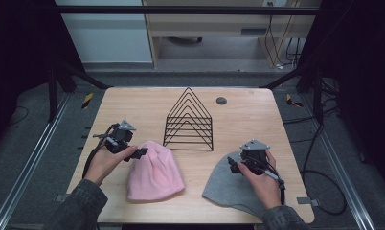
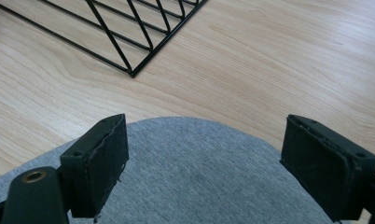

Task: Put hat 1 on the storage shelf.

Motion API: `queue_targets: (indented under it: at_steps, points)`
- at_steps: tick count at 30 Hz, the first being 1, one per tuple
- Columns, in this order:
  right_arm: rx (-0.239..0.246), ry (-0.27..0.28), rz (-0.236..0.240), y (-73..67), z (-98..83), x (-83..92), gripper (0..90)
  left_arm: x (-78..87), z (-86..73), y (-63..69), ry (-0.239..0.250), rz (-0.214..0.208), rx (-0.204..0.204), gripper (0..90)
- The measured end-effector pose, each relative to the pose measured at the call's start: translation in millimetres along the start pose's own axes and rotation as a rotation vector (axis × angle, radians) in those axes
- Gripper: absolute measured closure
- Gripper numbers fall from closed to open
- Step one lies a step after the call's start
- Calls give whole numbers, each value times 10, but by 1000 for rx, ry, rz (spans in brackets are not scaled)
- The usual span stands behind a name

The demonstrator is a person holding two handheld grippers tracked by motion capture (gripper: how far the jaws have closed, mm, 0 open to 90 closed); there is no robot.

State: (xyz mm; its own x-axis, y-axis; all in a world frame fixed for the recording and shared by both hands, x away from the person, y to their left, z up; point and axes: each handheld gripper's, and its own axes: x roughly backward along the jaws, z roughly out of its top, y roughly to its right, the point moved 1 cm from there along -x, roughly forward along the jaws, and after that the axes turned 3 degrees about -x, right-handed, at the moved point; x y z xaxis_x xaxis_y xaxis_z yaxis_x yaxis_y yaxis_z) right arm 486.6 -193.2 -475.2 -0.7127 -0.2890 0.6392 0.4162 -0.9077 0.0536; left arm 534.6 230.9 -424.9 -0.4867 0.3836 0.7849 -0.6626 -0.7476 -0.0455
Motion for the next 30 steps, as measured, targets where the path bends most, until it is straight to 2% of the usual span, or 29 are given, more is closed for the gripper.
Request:
queue_targets:
  at_steps: [2,4,6,10,17,21,23,25,27,29,30]
  points:
    - [0,-2,3,-16,5,2,148,-81,34,-32,-12,-4,7,216]
    - [6,1,3,-17,9,3,149,-156,61,-48,-37,-4,-5,270]
    - [5,1,4,-15,10,2,149,-212,77,-61,-37,7,2,295]
    - [6,-5,1,-7,5,-8,148,-344,84,-74,-69,3,3,325]
    - [13,-12,2,-30,3,-11,148,-398,25,-113,-75,1,25,383]
    - [15,-14,3,-37,1,-18,149,-408,-20,-134,-78,-37,33,445]
    - [14,-14,2,-36,-1,-18,149,-408,-29,-128,-74,-54,32,541]
    - [13,-14,-1,-31,-3,-14,149,-390,-33,-115,-63,-58,25,708]
    - [8,-12,-1,-31,-4,-9,149,-371,-46,-88,-42,-63,29,786]
    - [15,-10,-1,-33,-4,-11,149,-349,-55,-70,-25,-59,34,813]
    - [15,-11,0,-36,-4,-11,149,-289,-63,-49,1,-56,47,818]
